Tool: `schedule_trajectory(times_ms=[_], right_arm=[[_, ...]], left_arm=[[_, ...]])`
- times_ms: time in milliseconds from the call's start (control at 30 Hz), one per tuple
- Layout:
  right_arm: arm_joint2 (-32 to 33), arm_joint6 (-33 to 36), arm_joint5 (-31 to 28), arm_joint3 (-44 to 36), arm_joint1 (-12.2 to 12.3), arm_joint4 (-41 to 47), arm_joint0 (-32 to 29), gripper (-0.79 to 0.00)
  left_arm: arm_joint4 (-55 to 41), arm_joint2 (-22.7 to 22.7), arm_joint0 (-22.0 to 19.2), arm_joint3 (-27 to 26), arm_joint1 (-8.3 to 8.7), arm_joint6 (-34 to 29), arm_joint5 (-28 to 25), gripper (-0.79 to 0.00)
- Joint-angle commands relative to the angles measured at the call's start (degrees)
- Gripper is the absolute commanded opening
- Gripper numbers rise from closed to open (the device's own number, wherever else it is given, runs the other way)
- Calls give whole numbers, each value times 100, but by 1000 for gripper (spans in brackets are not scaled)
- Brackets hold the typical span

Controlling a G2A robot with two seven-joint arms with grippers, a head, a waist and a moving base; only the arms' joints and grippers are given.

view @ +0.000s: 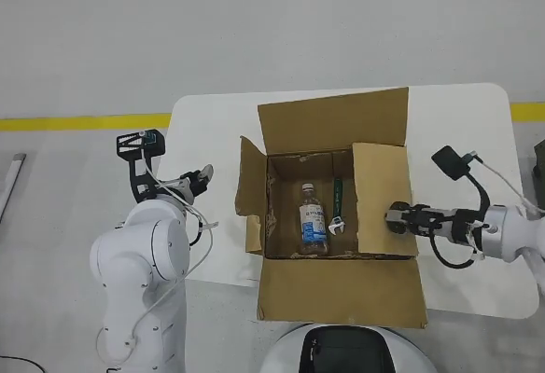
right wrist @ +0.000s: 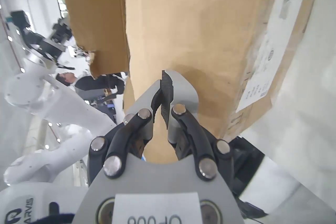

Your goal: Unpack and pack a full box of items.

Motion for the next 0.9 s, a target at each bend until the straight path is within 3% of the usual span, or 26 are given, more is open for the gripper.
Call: schedule_trajectory(times_ms=[0,333,500,667,733,867], right_arm=[[-220,82,35,30,14,-216,70,-785],[-494,152,33,154,57,-411,312,-785],[85,-177,-201,-86,87,-141,458,-785],[967,-455,-873,-481,197,-934,343,-785],[1269,-374,-956,-426,217,-878,142,-785],[1269,-374,-956,-426,217,-878,142,-785]], left_arm=[[0,0,0,0,0,0,0,0],[0,0,0,0,0,0,0,0],[0,0,0,0,0,0,0,0],[0,0,0,0,0,0,0,0],[0,0,0,0,0,0,0,0],[0,0,0,0,0,0,0,0]])
